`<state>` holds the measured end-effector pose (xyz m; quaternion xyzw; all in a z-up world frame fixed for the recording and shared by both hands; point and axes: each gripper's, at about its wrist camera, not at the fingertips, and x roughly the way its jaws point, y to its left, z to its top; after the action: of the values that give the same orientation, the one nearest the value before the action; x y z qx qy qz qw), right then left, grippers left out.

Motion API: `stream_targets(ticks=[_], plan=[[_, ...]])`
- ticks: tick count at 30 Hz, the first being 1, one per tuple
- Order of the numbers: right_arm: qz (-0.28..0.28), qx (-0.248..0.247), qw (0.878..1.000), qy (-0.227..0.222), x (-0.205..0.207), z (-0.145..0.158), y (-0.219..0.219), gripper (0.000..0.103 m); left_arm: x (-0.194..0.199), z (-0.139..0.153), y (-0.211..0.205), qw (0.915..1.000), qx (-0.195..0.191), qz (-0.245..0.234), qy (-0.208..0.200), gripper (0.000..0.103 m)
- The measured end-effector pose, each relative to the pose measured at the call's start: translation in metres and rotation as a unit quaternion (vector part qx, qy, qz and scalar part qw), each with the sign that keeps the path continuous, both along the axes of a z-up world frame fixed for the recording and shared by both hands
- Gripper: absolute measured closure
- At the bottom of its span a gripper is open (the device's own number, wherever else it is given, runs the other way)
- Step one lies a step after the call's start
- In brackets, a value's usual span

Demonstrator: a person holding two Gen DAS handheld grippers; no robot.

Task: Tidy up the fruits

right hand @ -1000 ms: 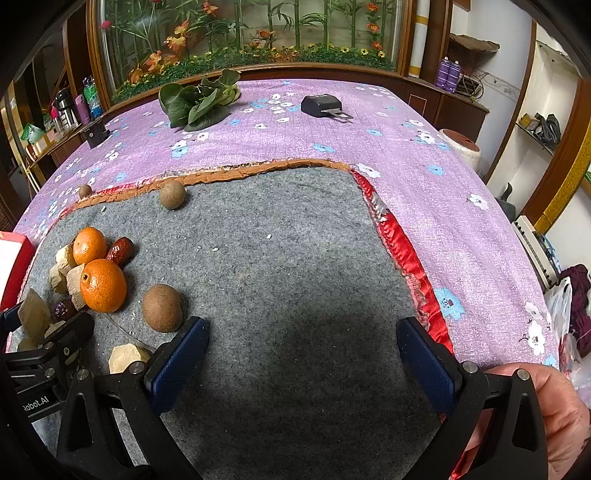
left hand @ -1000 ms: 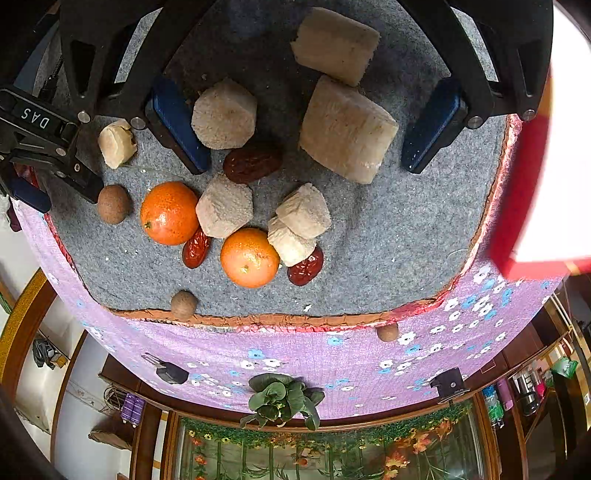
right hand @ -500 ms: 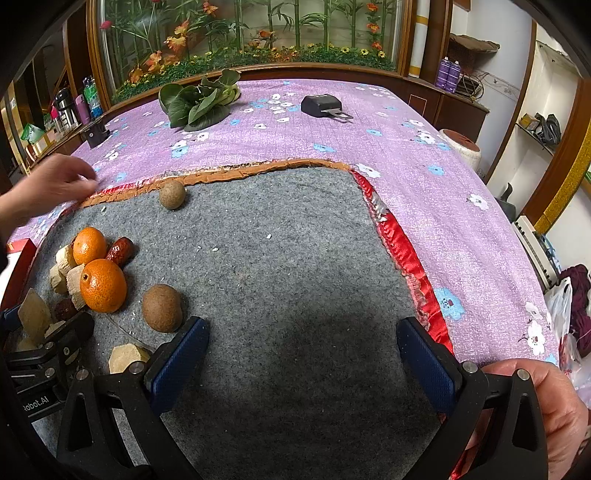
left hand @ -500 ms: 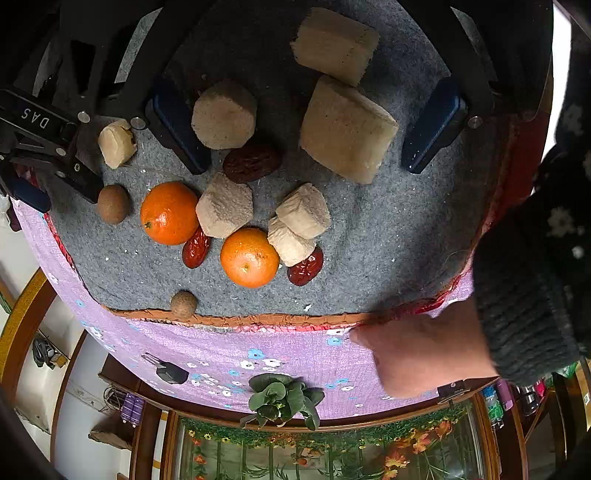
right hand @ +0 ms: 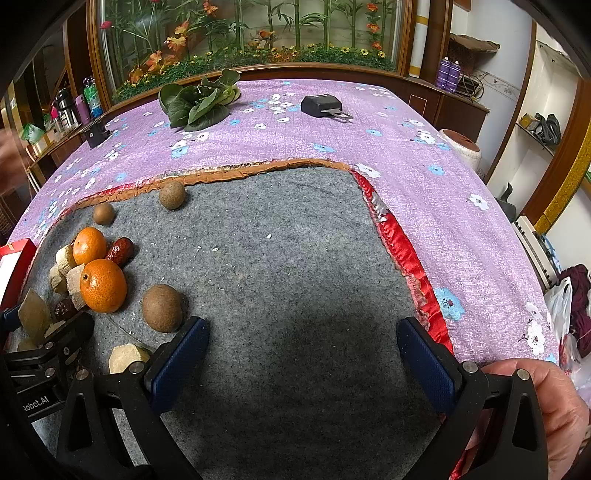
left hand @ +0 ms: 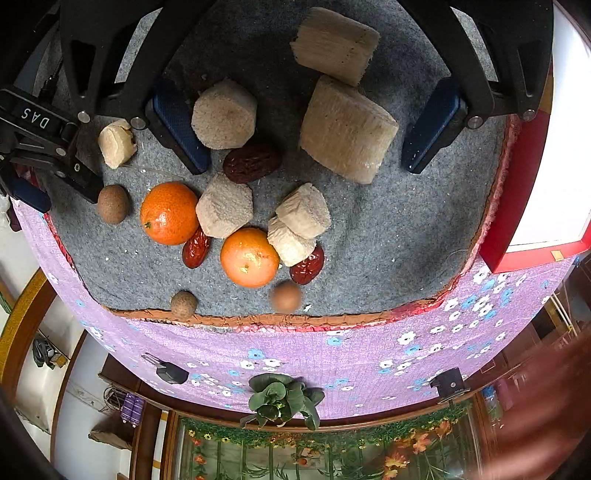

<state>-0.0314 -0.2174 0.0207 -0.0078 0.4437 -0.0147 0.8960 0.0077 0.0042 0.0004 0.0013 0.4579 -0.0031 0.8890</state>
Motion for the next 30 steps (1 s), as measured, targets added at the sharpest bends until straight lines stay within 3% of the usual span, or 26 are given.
stream_targets(ticks=[17,20,25,27,30], plan=[[-0.001,0.001,1.000,0.000,0.000,0.000,0.000,0.000,0.000,0.000,0.000,1.0000,0.001,0.000,0.000,0.000],[-0.028,-0.005,1.000,-0.001,0.000,0.000,0.006,0.000,0.000,0.000,0.000,1.0000,0.001,0.000,0.001,0.000],[-0.011,-0.001,1.000,0.017,0.002,0.000,0.003,0.000,-0.007,0.011,0.000,0.9995,-0.004,-0.001,0.030,0.000],[0.025,0.014,0.999,0.034,-0.002,0.003,-0.002,0.000,-0.024,0.030,0.001,1.0000,0.000,-0.006,0.000,0.000],[0.058,0.055,0.997,-0.010,-0.024,0.021,-0.014,0.003,-0.062,0.061,0.000,0.9945,0.072,-0.021,-0.073,0.000]])
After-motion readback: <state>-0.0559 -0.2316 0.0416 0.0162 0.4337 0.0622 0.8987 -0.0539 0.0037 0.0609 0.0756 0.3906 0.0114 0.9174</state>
